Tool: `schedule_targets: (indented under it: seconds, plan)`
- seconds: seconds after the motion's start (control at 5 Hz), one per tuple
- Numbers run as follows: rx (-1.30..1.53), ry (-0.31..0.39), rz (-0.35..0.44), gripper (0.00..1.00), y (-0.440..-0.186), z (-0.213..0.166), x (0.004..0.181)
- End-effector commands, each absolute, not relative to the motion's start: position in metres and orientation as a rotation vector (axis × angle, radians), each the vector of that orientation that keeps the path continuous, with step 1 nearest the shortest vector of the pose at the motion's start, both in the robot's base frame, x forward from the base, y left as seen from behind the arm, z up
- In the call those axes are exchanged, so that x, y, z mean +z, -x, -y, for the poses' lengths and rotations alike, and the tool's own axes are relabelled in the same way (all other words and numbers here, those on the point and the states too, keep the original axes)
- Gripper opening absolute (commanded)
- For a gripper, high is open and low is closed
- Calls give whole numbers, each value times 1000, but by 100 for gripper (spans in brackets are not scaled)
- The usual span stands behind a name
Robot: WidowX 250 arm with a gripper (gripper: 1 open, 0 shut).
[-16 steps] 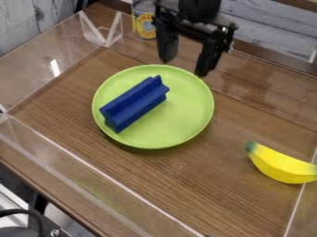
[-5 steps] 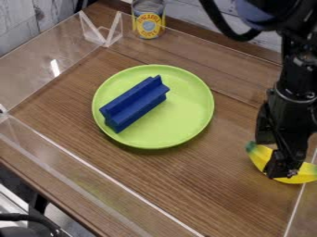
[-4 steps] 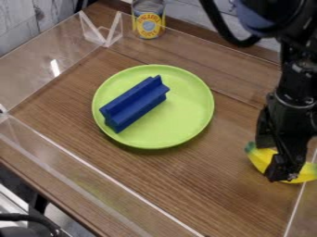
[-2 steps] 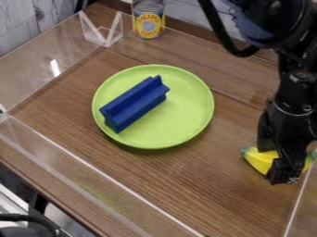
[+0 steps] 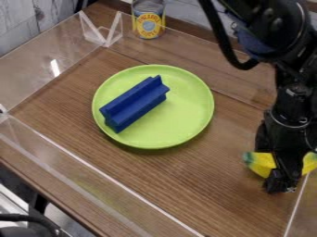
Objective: Put the banana in the green plate
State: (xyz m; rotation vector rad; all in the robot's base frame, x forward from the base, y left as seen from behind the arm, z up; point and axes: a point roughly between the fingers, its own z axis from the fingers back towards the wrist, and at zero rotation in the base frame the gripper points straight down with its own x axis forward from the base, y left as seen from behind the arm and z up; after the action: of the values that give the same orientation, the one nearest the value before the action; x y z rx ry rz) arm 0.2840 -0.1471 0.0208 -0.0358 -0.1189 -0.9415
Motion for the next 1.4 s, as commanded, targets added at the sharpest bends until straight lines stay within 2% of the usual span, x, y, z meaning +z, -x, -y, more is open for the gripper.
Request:
schedule_targets:
  seconds: [0.0, 1.2]
  plan:
    - [-943, 32, 146, 0, -287, 150, 33]
    - [-953, -11, 31, 0, -279, 140, 65]
